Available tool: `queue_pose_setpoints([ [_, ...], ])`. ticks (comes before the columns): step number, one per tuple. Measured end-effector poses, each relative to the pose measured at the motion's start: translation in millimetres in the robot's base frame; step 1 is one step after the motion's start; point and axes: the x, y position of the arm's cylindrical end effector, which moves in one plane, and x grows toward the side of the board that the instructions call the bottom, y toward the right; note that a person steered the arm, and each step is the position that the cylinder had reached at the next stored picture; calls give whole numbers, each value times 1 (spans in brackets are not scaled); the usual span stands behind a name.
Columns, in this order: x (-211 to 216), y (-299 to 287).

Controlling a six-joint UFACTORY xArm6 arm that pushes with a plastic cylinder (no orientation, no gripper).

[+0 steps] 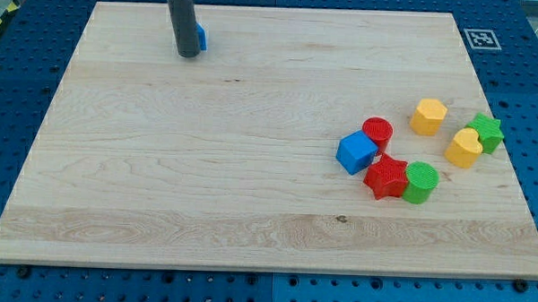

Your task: Move your arm to bottom right

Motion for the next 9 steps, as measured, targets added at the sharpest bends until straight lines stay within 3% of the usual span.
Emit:
queue_pose_setpoints([
  [2, -8, -2],
  [7, 113, 55],
  [9, 163, 49],
])
